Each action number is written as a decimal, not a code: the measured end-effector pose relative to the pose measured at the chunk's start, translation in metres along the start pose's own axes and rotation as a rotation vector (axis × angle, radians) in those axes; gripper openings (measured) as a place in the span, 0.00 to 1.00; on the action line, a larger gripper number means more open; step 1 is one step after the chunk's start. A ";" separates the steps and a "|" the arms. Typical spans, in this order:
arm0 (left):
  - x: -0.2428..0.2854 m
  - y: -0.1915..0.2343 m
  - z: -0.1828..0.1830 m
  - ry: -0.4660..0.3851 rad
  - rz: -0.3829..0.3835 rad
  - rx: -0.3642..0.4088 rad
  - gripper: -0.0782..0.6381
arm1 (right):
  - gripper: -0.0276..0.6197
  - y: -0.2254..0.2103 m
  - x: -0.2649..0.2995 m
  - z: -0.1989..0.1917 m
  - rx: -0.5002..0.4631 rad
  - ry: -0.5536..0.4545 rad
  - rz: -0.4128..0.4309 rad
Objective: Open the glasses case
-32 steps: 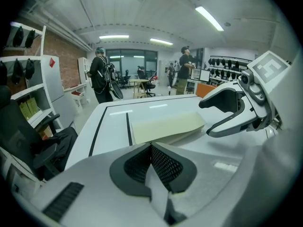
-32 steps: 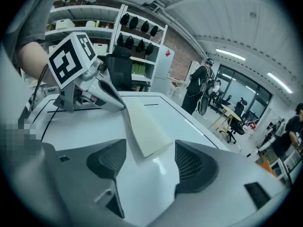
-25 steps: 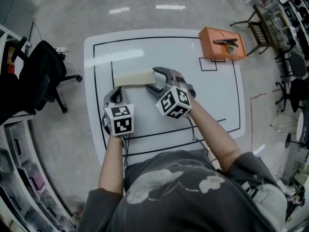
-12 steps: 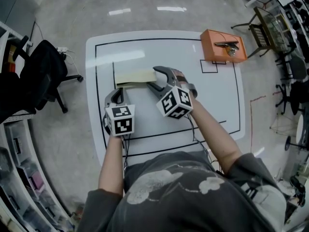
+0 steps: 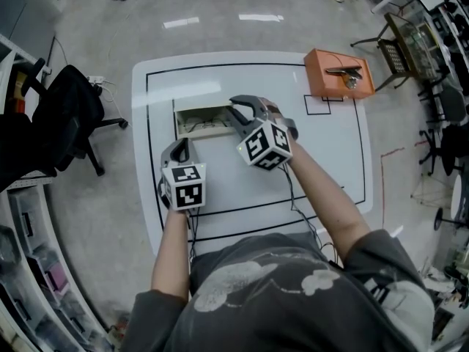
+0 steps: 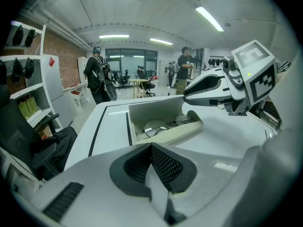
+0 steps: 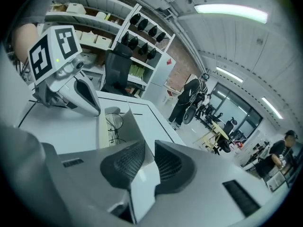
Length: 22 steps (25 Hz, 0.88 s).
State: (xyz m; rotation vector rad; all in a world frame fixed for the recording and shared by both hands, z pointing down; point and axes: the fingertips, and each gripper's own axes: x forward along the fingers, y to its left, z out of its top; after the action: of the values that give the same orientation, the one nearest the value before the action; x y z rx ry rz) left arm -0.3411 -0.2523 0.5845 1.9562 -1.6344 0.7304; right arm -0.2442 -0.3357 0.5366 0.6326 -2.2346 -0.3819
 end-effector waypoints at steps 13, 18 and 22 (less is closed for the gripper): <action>0.000 0.000 -0.001 0.005 -0.012 -0.027 0.11 | 0.24 -0.013 0.006 0.000 0.115 -0.010 0.001; -0.010 0.006 0.003 -0.023 0.011 -0.054 0.11 | 0.24 -0.015 -0.020 -0.003 0.124 -0.025 -0.040; -0.037 0.002 0.014 -0.069 0.035 -0.049 0.11 | 0.21 -0.020 -0.052 0.001 0.155 -0.061 -0.061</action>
State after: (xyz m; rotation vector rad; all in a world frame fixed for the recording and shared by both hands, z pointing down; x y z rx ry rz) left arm -0.3473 -0.2351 0.5486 1.9429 -1.7153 0.6366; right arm -0.2085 -0.3233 0.4957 0.7814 -2.3228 -0.2622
